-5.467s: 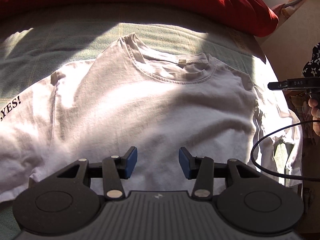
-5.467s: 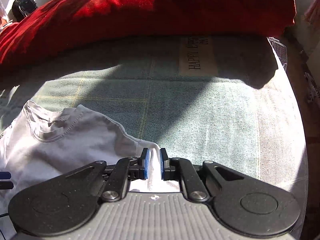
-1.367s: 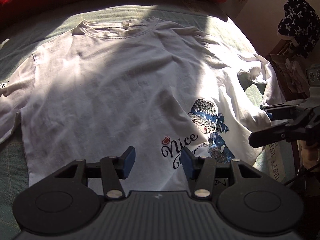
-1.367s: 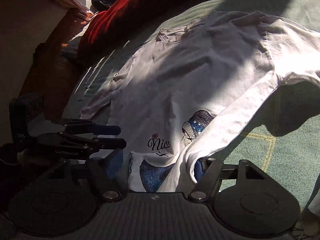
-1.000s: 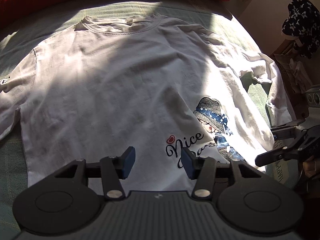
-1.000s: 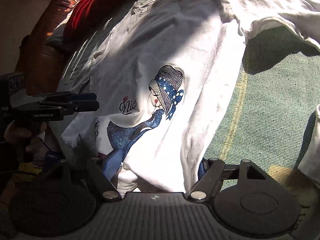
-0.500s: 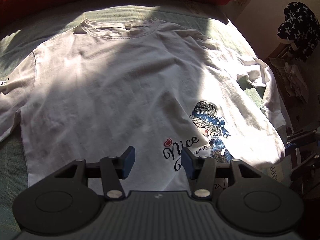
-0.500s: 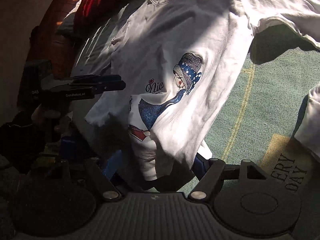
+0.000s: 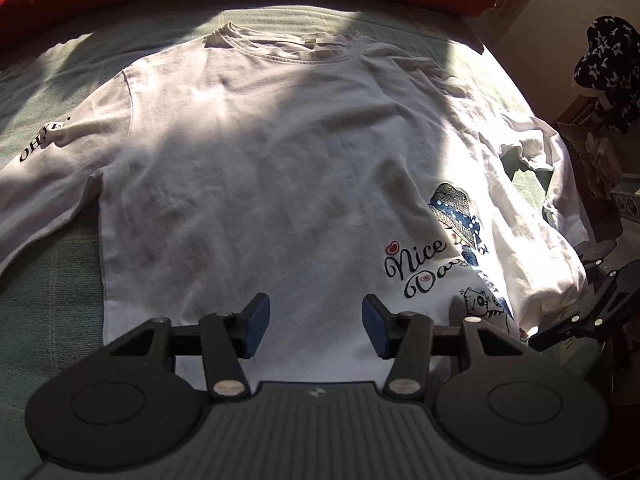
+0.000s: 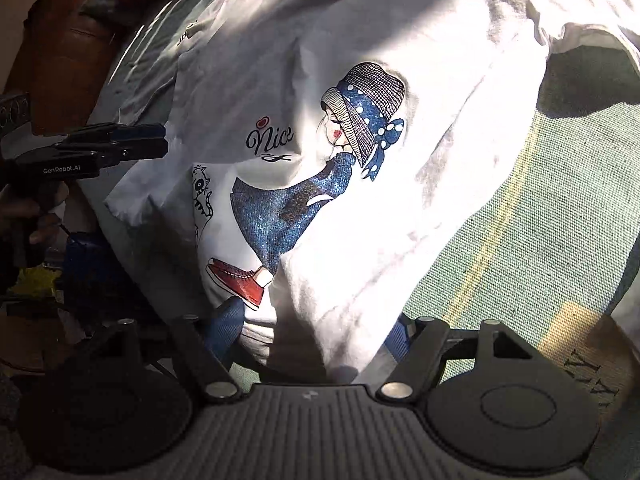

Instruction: Fold clothes

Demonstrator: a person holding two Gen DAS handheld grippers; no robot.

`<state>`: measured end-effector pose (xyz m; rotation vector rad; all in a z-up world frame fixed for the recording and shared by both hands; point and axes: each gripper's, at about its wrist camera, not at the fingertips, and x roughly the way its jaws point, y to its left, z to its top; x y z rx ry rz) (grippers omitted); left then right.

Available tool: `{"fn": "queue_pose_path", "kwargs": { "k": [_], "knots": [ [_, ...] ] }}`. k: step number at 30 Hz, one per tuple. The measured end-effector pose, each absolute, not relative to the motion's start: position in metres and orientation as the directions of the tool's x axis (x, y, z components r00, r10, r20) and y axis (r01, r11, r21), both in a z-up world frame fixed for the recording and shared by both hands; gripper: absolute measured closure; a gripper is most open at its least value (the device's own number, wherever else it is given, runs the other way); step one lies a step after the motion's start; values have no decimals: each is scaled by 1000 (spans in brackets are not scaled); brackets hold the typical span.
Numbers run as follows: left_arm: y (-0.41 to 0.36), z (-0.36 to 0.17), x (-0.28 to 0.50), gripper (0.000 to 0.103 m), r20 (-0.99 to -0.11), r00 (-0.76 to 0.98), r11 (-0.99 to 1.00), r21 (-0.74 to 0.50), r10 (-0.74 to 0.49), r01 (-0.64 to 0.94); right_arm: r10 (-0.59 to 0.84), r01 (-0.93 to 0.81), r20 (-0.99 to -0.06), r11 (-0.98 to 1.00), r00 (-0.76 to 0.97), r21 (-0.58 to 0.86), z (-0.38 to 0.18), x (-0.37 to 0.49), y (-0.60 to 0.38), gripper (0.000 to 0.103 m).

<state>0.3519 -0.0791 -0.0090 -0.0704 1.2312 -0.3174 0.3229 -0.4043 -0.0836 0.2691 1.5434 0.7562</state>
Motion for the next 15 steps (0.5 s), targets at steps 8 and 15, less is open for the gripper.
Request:
{"fn": "queue_pose_path", "kwargs": {
  "k": [8, 15],
  "knots": [
    [-10, -8, 321, 52, -935, 294, 976, -216, -198, -32, 646, -270, -755, 711, -114, 649, -55, 305, -418, 46],
    [32, -17, 279, 52, -933, 335, 961, -203, -133, -186, 623, -215, -766, 736, -156, 642, -73, 302, -419, 46]
  ]
}}
